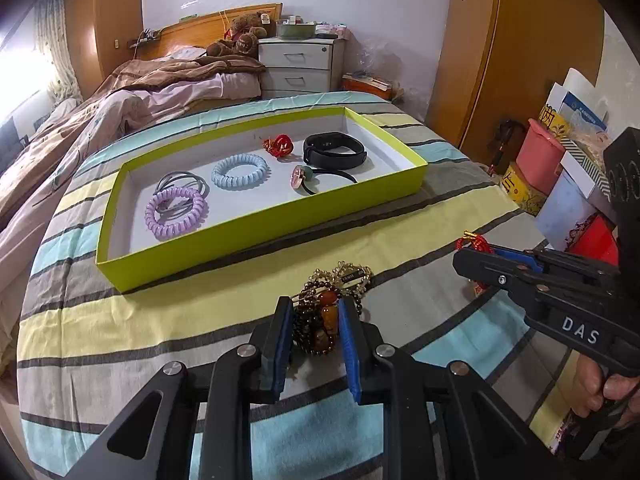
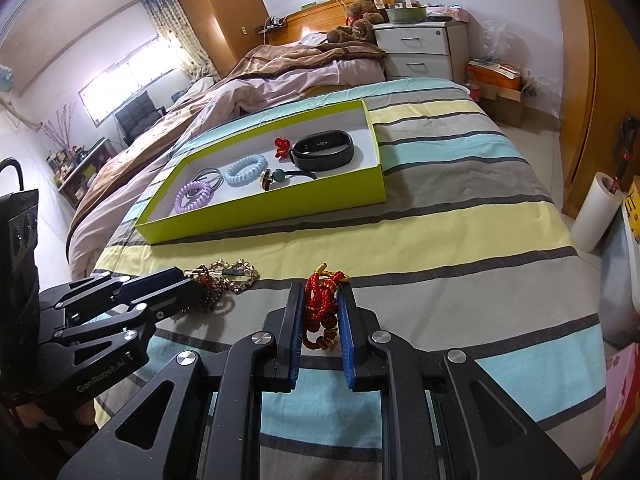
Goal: Organize jewelry
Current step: 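Close the left tool on the dark red beaded bracelet while the right tool holds the knot, then lift the beaded bracelet toward the tray with the left tool while the right tool holds the knot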
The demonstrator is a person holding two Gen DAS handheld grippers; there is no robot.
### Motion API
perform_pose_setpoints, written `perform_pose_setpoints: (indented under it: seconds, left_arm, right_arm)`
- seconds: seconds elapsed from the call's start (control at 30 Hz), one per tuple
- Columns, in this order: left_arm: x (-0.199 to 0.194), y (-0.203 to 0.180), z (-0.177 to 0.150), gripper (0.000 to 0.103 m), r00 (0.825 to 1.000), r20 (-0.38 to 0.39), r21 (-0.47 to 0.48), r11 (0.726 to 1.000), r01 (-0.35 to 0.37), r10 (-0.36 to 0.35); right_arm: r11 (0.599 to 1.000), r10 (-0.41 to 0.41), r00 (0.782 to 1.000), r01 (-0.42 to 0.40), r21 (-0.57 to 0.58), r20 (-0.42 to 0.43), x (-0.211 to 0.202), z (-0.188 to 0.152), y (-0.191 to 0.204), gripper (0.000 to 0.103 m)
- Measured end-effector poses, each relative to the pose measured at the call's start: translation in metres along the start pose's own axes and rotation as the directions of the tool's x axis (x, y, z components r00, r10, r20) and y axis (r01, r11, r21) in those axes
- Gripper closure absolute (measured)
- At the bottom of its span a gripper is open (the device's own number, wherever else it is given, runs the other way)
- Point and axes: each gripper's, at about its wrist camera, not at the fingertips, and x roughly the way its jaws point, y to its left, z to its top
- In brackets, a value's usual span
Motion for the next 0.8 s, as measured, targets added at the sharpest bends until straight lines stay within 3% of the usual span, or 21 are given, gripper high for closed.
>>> perform_pose_setpoints:
  seconds: [0.2, 0.47, 0.63, 0.73, 0.8]
  left_arm:
    - [-0.011, 0.000, -0.004, 0.094, 0.999, 0.011, -0.005, 0.999, 0.042, -0.042]
    - [-0.019, -0.005, -0.016, 0.094, 0.998, -0.003, -0.009, 0.998, 0.066, -0.066]
    - [-0.020, -0.014, -0.025, 0.094, 0.989, -0.031, 0.021, 0.989, 0.146, -0.145]
    - [-0.013, -0.022, -0.030, 0.094, 0.988, -0.081, 0.056, 0.989, 0.138, -0.133]
    - [-0.018, -0.024, -0.032, 0.094, 0.992, -0.057, 0.065, 0.991, 0.116, -0.112]
  right_arm:
    - [1.000, 0.002, 1.000, -0.002, 0.000, 0.001, -0.001, -0.001, 0.000, 0.086]
    - [1.000, 0.005, 1.000, -0.005, 0.004, 0.003, -0.004, -0.004, 0.001, 0.086]
    - [1.000, 0.010, 1.000, -0.010, 0.005, 0.003, -0.005, -0.005, 0.002, 0.086]
    - [1.000, 0.010, 1.000, -0.010, 0.009, 0.002, -0.004, -0.006, 0.001, 0.086]
    - [1.000, 0.012, 1.000, -0.012, 0.009, 0.003, -0.005, -0.006, 0.001, 0.086]
